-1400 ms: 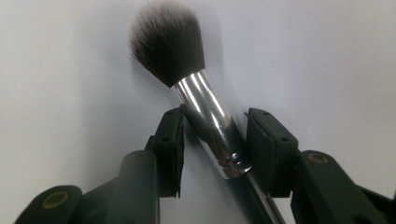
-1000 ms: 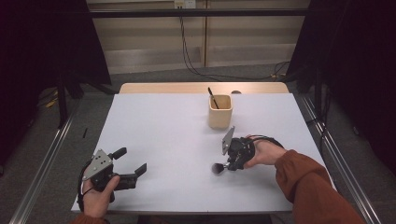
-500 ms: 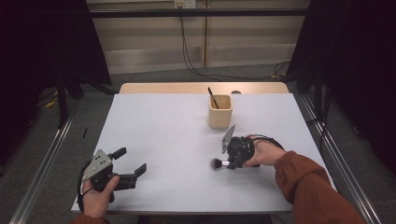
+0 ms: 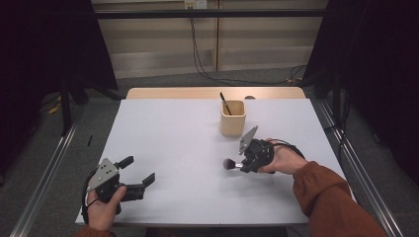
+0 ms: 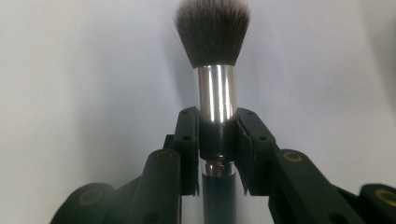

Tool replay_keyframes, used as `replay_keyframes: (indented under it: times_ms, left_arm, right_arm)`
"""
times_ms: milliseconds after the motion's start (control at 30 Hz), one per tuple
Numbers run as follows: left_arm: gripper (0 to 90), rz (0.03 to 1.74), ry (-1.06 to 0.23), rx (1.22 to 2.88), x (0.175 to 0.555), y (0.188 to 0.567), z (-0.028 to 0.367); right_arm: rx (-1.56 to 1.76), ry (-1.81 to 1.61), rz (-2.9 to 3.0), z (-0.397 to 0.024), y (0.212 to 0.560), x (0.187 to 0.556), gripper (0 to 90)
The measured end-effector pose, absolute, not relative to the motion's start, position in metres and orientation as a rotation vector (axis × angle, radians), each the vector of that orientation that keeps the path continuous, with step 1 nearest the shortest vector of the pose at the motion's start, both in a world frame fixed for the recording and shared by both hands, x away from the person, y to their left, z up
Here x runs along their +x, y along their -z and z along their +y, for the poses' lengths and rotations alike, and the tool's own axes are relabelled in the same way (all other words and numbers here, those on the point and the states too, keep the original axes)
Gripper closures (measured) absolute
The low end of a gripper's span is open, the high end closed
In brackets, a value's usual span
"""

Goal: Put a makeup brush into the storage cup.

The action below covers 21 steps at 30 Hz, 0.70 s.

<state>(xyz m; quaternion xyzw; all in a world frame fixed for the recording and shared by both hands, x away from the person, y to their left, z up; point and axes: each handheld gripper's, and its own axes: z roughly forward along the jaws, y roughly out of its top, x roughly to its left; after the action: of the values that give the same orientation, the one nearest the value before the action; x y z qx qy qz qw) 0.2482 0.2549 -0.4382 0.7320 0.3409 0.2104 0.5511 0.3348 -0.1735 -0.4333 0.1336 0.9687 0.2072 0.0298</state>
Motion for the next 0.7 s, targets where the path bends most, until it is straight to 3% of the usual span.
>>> replay_keyframes:
  times_ms: [700]
  left_arm:
    - [4.0, 0.808, -0.497, 1.731, 0.248, 0.438, 0.255]
  right_arm:
    - [0.76, -1.092, 2.618, -0.203, 0.421, 0.329, 72.0]
